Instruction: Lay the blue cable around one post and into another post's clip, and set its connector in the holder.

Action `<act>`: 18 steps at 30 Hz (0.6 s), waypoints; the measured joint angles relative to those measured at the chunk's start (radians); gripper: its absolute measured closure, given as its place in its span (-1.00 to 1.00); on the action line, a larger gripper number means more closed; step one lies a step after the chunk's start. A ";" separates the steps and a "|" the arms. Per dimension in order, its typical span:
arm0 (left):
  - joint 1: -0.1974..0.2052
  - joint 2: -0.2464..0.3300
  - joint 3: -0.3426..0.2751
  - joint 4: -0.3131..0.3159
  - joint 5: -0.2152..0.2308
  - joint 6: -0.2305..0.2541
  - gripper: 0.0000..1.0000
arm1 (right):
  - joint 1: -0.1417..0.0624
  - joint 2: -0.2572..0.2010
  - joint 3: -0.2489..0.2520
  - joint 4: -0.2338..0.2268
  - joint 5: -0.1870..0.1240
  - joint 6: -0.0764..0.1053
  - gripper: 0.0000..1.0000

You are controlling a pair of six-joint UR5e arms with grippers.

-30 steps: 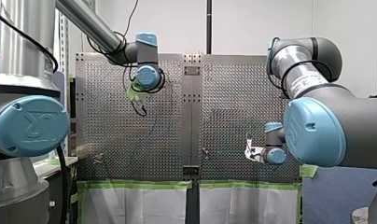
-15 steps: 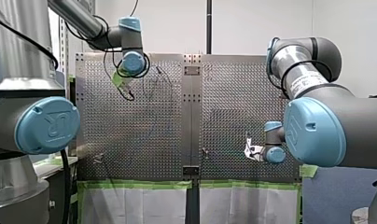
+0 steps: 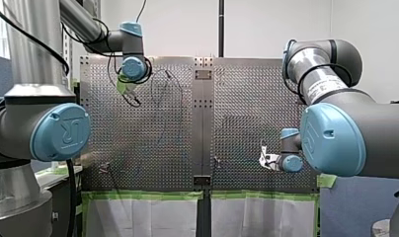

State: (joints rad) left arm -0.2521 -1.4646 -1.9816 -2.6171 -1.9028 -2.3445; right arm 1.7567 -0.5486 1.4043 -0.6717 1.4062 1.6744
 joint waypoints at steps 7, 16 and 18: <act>-0.001 -0.040 0.000 0.000 0.075 -0.002 -1.00 | -0.002 0.000 -0.001 0.003 0.000 0.000 1.00; 0.005 -0.068 0.000 0.026 0.163 -0.036 -1.00 | -0.003 0.000 -0.001 0.006 -0.001 -0.001 1.00; 0.006 -0.078 0.000 0.037 0.181 -0.053 -1.00 | -0.003 0.000 -0.002 0.007 -0.001 -0.001 1.00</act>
State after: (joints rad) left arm -0.2463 -1.5429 -1.9816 -2.5805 -1.7219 -2.3973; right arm 1.7532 -0.5485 1.4027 -0.6650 1.4055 1.6729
